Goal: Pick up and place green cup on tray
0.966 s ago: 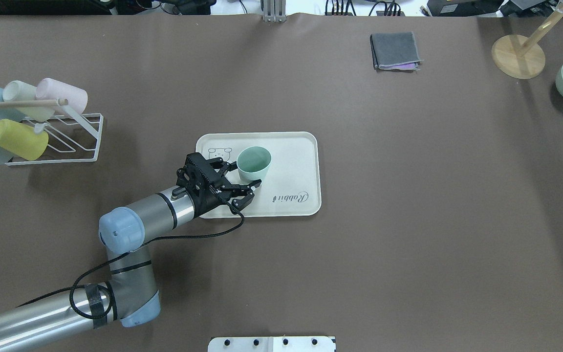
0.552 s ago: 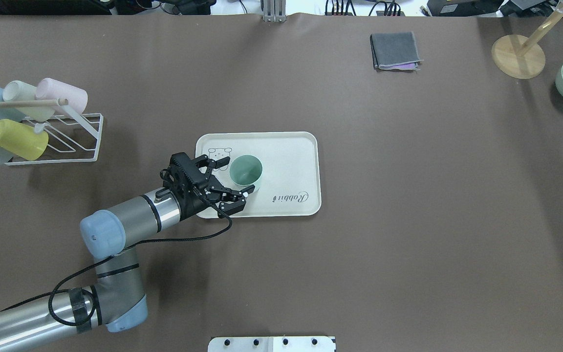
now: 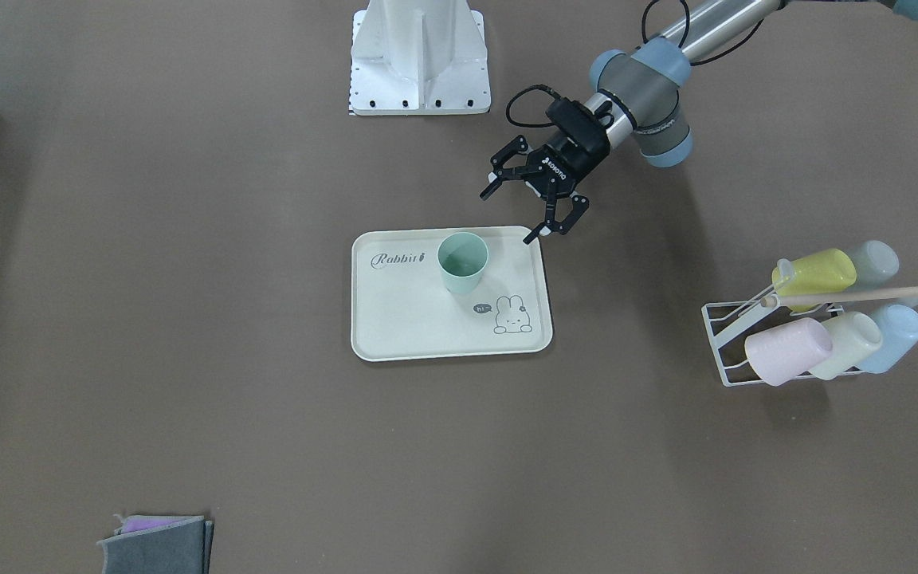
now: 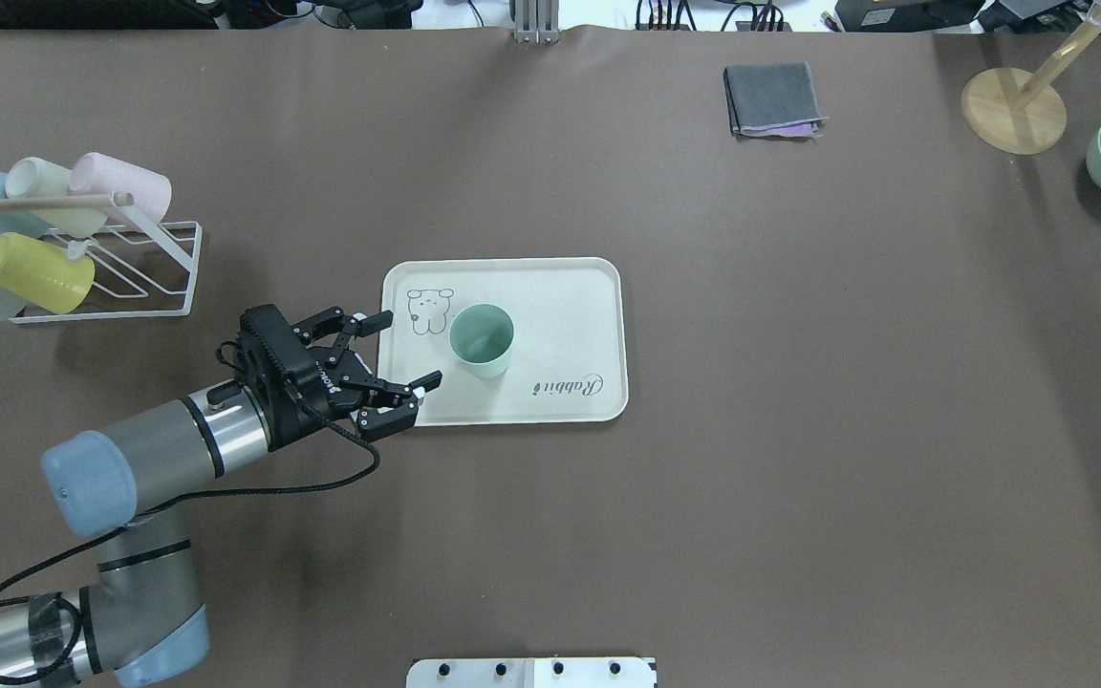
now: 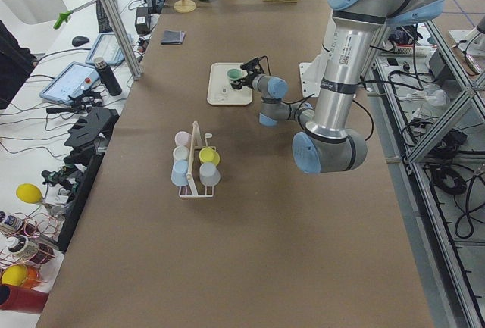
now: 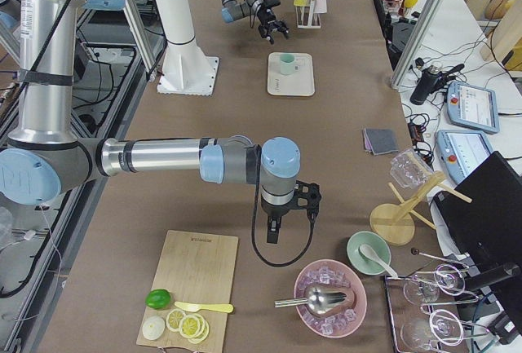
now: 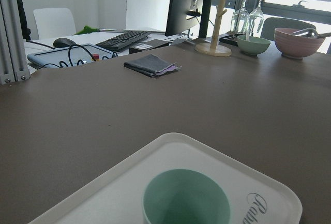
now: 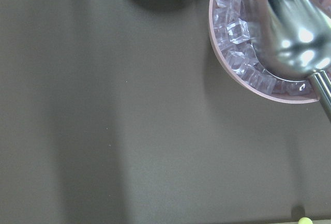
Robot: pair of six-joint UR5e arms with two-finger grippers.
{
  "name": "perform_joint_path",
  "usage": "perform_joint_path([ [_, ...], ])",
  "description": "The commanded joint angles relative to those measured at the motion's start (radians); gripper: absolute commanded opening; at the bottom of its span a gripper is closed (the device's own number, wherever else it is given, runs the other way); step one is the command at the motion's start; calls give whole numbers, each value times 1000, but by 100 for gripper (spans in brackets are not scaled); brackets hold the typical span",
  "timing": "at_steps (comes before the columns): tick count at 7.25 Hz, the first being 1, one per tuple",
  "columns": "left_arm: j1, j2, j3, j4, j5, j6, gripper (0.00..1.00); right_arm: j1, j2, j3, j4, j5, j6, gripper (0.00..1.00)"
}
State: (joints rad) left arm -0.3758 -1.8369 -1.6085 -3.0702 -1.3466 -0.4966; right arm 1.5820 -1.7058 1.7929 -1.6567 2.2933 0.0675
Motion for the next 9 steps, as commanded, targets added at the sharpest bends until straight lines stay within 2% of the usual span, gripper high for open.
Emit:
perform_joint_path([
  [1, -27, 89, -175, 147, 3, 3, 98, -2, 0, 0, 2, 0, 0, 100],
  [2, -104, 94, -259, 277, -6, -2, 98, -2, 0, 0, 2, -2, -1, 100],
  [3, -171, 91, -343, 451, -59, -2, 98, -8, 0, 0, 2, -12, -3, 100],
  [4, -243, 79, -378, 573, -145, -5, 98, -10, 0, 2, 2, -12, -3, 100],
  [5, -299, 67, -378, 641, -228, -7, 98, -10, 2, 2, 2, -14, -6, 100],
  [6, -419, 58, -372, 741, -388, -7, 98, -13, 2, 2, 2, -14, -6, 100],
  [7, -584, 3, -348, 872, -628, -5, 98, -13, 0, 3, 2, -17, -6, 100],
  [9, -838, -92, -245, 1034, -1031, -4, 98, -16, 0, 3, 2, -18, -6, 100],
])
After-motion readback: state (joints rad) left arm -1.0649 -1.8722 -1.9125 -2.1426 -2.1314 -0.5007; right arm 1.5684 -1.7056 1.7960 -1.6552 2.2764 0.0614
